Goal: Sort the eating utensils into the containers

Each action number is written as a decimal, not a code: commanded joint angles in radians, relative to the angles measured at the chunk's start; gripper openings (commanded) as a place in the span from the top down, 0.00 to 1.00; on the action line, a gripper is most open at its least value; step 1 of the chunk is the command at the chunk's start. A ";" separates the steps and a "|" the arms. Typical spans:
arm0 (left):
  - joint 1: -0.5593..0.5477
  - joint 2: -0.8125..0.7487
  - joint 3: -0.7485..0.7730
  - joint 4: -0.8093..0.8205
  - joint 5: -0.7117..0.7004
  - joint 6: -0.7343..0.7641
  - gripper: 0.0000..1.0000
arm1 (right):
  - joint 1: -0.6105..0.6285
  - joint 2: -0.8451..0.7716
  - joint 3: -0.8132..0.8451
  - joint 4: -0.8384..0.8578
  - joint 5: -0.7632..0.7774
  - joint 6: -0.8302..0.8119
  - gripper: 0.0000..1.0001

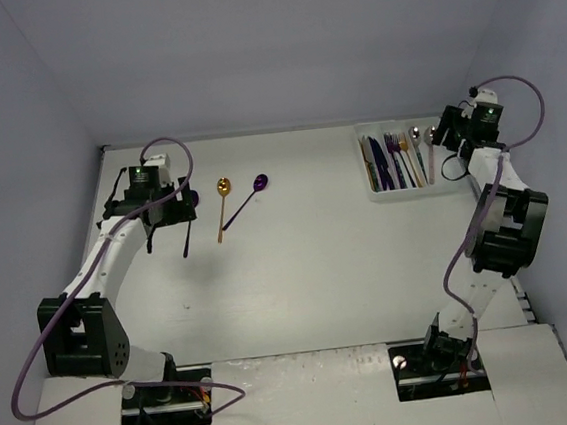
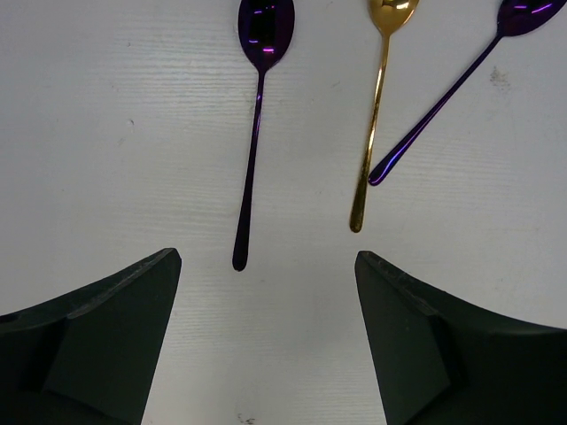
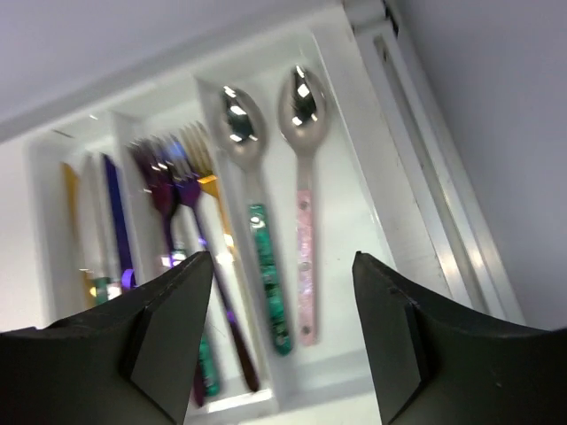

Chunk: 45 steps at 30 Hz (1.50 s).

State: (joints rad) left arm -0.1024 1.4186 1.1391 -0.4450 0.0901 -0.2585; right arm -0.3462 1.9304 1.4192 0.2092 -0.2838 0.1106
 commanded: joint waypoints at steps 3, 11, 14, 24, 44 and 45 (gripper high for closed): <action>0.009 0.074 0.058 0.030 -0.005 0.072 0.23 | 0.160 -0.333 -0.135 0.032 0.168 0.084 0.36; 0.035 0.292 0.136 0.034 0.047 0.103 0.30 | 0.386 -0.601 -0.344 0.032 0.243 0.188 0.34; 0.044 0.368 0.181 0.032 0.044 0.106 0.39 | 0.464 -0.644 -0.392 0.030 0.241 0.200 0.34; 0.045 0.554 0.307 0.039 0.017 0.139 0.54 | 0.611 -0.784 -0.563 0.031 0.217 0.217 0.32; 0.026 0.625 0.403 -0.014 0.003 0.079 1.00 | 0.774 -0.805 -0.616 0.032 0.164 0.154 0.30; 0.024 0.591 0.403 -0.013 0.005 0.044 1.00 | 0.805 -0.793 -0.604 0.033 0.174 0.152 0.30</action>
State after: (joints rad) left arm -0.0689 2.0916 1.5470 -0.4225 0.0965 -0.1340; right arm 0.3866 1.1162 0.7600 0.1752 -0.1013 0.2950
